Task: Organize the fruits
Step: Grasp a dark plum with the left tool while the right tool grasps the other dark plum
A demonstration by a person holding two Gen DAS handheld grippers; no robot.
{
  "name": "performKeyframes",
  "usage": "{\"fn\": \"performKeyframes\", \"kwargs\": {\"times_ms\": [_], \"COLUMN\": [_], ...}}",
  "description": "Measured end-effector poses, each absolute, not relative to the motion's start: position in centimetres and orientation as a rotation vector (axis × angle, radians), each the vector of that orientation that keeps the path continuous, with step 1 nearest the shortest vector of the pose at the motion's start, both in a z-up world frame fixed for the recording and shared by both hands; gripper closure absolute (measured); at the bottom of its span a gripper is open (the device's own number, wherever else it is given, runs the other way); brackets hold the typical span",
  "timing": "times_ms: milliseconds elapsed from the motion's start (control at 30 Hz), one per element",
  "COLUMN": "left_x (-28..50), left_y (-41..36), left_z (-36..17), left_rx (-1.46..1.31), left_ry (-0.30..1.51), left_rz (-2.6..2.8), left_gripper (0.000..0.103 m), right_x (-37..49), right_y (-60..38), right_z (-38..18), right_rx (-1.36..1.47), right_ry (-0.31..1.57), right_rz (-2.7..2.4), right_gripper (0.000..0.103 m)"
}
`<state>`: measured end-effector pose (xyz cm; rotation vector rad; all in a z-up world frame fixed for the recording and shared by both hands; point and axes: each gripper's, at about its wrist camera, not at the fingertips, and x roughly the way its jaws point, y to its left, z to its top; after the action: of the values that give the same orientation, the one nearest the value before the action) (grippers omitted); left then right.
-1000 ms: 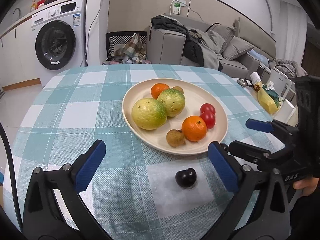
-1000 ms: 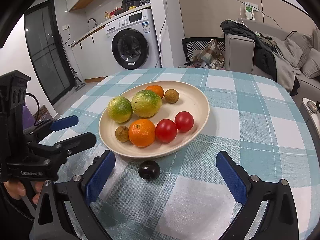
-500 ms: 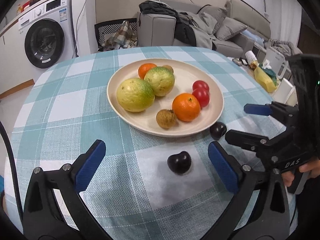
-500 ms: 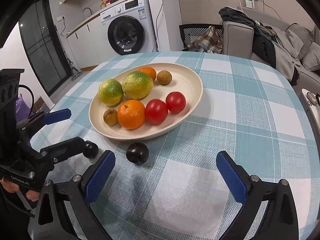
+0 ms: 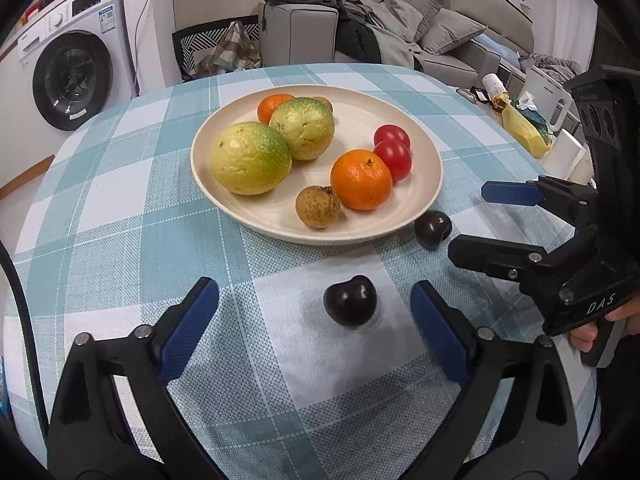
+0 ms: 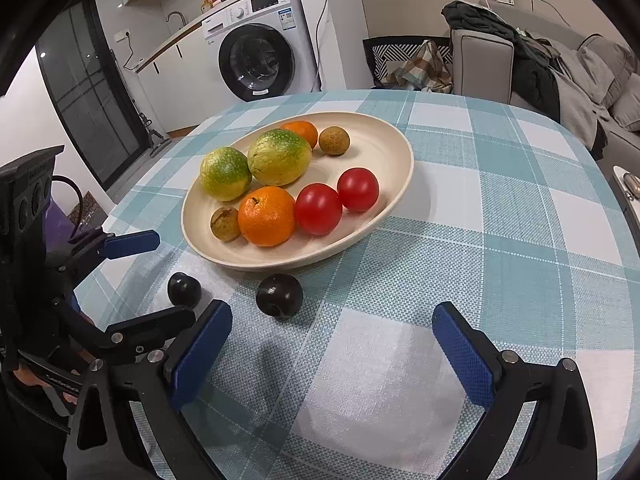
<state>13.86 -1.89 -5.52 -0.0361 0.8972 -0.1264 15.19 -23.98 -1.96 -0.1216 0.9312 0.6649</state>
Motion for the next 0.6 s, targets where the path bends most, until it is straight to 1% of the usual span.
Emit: {"fn": "performKeyframes", "kwargs": {"times_ms": [33,67,167,233,267,333,433,500,600], "left_x": [13.9,14.0,13.9,13.7,13.7,13.5,13.3,13.2,13.2], "left_y": [-1.8,-1.8,-1.9,-2.1,-2.3,-2.6,-3.0,-3.2,-3.1], "left_z": [-5.6,-5.7,-5.8,-5.8,-5.8,-5.7,-5.6,-5.6,-5.5], "left_rx": [-0.039,-0.040,-0.036,-0.023,-0.014,-0.002,0.014,0.015,0.006], "left_ry": [0.903,0.911,0.917,0.915,0.912,0.909,0.904,0.903,0.902], "left_rz": [-0.132,-0.139,-0.159,-0.173,-0.185,-0.202,-0.219,-0.229,-0.233], "left_gripper": [0.017,0.019,0.030,0.042,0.045,0.058,0.073,0.079,0.079], "right_x": [15.2,15.2,15.2,15.2,15.2,15.2,15.3,15.4,15.4], "right_y": [-23.9,-23.9,-23.9,-23.9,-23.9,-23.8,-23.9,-23.9,-23.9], "right_z": [-2.0,-2.0,-1.9,-1.9,-1.9,-1.9,-1.9,-1.9,-1.9], "right_rx": [-0.121,-0.121,-0.114,-0.109,-0.109,-0.109,-0.102,-0.097,-0.094], "right_ry": [0.930,0.929,0.929,0.926,0.926,0.926,0.926,0.930,0.927], "right_rz": [0.668,0.670,0.682,0.688,0.690,0.690,0.689,0.689,0.692], "right_gripper": [0.000,0.000,0.001,0.001,0.001,0.001,0.001,0.001,0.001]}}
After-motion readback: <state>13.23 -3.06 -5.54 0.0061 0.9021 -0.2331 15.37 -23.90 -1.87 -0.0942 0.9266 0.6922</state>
